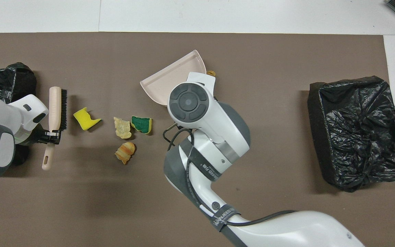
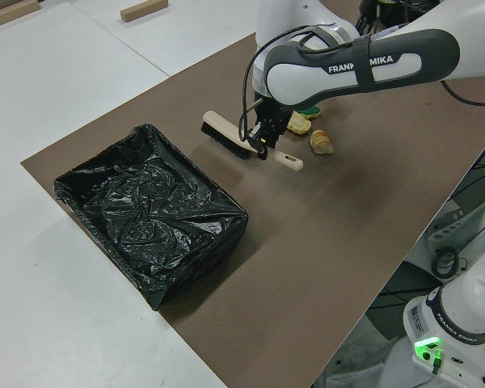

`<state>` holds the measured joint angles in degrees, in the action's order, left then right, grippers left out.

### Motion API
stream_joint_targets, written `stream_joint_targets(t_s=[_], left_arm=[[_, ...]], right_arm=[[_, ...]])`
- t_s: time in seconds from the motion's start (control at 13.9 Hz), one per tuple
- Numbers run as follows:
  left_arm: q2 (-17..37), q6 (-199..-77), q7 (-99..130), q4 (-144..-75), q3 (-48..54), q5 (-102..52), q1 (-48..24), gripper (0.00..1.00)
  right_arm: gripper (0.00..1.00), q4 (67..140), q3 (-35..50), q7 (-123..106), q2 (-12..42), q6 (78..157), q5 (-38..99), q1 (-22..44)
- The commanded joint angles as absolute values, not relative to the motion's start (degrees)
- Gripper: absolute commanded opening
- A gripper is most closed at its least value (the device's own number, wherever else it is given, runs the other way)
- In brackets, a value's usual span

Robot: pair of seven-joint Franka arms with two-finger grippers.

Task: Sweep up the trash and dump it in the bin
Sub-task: 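Set the dustpan with the right gripper beside the trash, opening facing it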

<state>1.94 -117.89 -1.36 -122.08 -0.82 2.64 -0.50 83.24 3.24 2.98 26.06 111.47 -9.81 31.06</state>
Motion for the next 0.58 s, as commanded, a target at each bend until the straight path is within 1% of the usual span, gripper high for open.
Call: stream_joint_targets(t_s=[0.0, 0.14, 0.22, 0.51], left_arm=[[1.0, -116.5, -1.6, -122.7, -0.7, 3.2, -0.7, 0.0], [1.0, -116.5, -1.1, -122.7, -0.7, 3.2, -0.6, 0.0], [1.0, -115.9, -0.8, -122.7, -0.8, 3.2, -0.5, 0.0], [0.8, -115.2, 0.5, -122.9, -0.8, 3.2, -0.4, 0.0]], right_arm=[[0.0, 90.4, 4.0, -17.5, 19.1, 109.6, -6.9, 26.1], [0.0, 92.3, 4.0, -28.2, 17.2, 108.8, -6.4, 24.6], [0.0, 92.2, 3.9, -32.0, 17.1, 107.3, -6.5, 24.8], [0.0, 92.4, 3.9, -48.6, 17.0, 106.3, -7.1, 25.0]])
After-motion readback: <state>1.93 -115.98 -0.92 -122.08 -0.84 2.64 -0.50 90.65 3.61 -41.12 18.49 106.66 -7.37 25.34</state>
